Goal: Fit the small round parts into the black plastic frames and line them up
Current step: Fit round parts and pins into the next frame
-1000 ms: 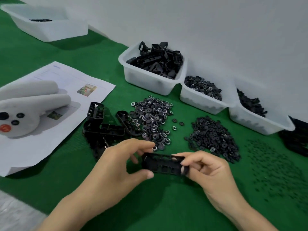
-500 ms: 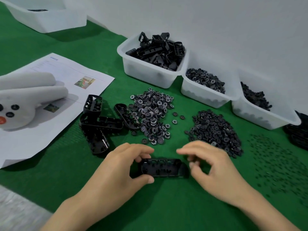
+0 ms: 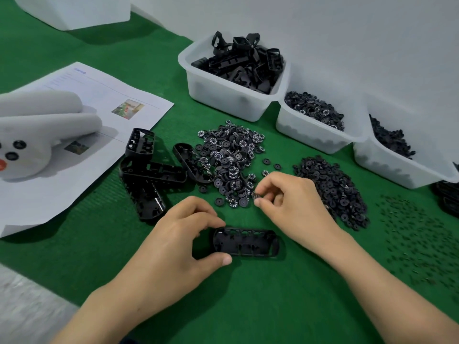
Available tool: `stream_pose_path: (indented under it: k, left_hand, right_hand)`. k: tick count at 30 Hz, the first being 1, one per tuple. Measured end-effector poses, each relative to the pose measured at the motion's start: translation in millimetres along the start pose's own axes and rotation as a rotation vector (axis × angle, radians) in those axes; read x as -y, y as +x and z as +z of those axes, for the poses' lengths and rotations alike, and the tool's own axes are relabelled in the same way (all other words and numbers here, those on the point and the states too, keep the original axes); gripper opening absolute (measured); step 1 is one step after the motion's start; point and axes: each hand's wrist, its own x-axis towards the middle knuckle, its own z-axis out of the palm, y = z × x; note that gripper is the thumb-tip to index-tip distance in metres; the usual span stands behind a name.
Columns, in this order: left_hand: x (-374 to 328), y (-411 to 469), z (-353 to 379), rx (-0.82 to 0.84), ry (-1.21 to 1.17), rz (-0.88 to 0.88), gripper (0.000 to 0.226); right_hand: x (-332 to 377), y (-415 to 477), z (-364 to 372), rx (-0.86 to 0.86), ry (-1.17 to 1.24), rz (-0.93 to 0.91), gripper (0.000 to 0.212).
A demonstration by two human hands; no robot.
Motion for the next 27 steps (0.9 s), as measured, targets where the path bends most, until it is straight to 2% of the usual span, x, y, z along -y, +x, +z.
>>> stream_pose_path:
  k: [7, 14, 19, 22, 27]
  left_hand:
    - [0, 0, -5, 0.038, -0.01, 0.007, 0.054]
    - [-1, 1, -5, 0.033, -0.008, 0.011, 0.054]
    - [0, 1, -5, 0.036, -0.001, 0.011, 0.047]
    - [0, 1, -6, 0.045, 0.006, 0.01, 0.051]
    - [0, 1, -5, 0.042, 0.011, 0.008, 0.045]
  right_hand:
    - [-5, -19, -7, 0.066, 0.109, 0.047, 0.02]
    - [-1, -17, -9, 0.068, 0.042, -0.044, 0.006]
    - [14, -28, -8, 0.186, 0.086, -0.283, 0.008]
    - [19, -31, -7, 0.19, 0.032, -0.319, 0.012]
    - [22, -32, -8, 0.183, -0.024, -0.398, 0.013]
